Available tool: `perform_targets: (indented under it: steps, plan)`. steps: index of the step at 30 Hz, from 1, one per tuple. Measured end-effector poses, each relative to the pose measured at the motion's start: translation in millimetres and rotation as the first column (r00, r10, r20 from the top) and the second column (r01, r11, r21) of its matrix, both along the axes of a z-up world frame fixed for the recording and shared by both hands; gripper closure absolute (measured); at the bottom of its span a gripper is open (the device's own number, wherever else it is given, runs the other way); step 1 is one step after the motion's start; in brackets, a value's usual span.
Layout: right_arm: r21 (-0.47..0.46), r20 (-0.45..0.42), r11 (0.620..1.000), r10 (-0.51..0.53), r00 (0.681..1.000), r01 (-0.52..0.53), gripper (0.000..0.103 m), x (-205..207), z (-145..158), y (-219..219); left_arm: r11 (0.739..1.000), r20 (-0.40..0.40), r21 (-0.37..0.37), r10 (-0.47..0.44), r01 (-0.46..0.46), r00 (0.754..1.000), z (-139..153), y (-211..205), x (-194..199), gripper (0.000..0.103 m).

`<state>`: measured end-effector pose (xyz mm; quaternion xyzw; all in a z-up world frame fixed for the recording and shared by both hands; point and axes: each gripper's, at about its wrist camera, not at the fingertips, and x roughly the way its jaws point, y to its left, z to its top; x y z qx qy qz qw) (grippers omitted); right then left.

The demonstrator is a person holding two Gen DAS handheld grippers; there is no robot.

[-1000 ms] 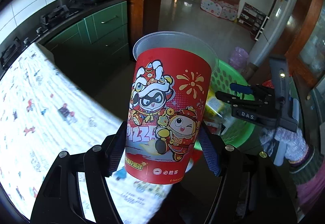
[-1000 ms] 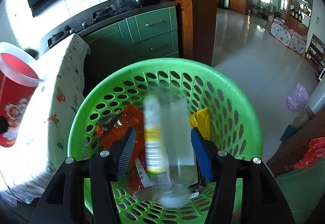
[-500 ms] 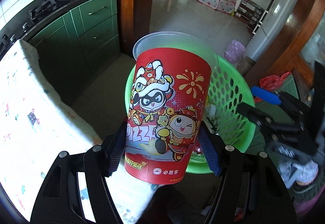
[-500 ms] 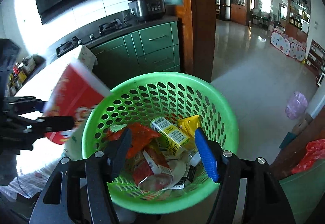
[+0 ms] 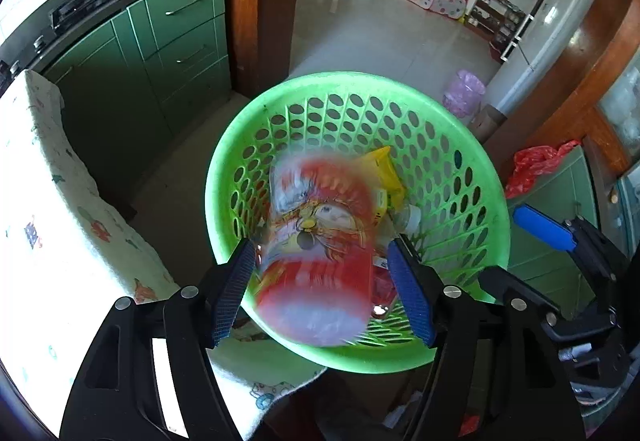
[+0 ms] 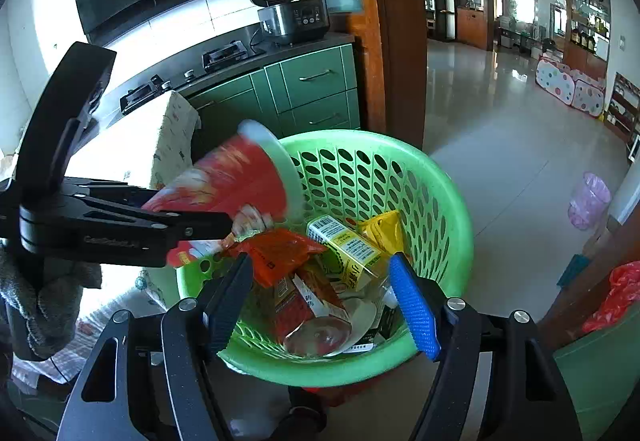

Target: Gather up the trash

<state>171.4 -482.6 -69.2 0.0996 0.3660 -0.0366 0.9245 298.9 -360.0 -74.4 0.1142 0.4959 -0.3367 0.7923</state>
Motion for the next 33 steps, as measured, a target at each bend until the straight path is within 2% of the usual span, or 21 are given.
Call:
perform_targets:
  steps: [7, 18, 24, 27, 33]
  plan:
    - [0.014, 0.005, 1.000, 0.004, 1.000, -0.004, 0.034, -4, 0, 3, 1.000, 0.008, 0.005, 0.010, -0.010, 1.000, 0, 4, -4, 0.027]
    - [0.030, 0.019, 1.000, -0.001, 1.000, 0.000, 0.032, -14, 5, 12, 0.999, 0.072, -0.024, 0.042, -0.040, 0.997, 22, 34, -17, 0.022]
    - [0.046, 0.046, 0.999, -0.002, 0.999, 0.000, 0.029, -22, 16, 22, 0.994, 0.112, -0.059, 0.097, -0.091, 0.989, 42, 65, -30, 0.019]
    - [0.034, 0.061, 0.999, -0.003, 0.998, 0.001, 0.024, -29, 23, 32, 0.988, 0.127, -0.075, 0.142, -0.133, 0.982, 51, 86, -38, 0.018]
    - [0.008, 0.086, 1.000, 0.007, 0.996, -0.008, 0.019, -42, 30, 53, 0.972, 0.165, -0.106, 0.225, -0.209, 0.960, 66, 127, -57, 0.016]
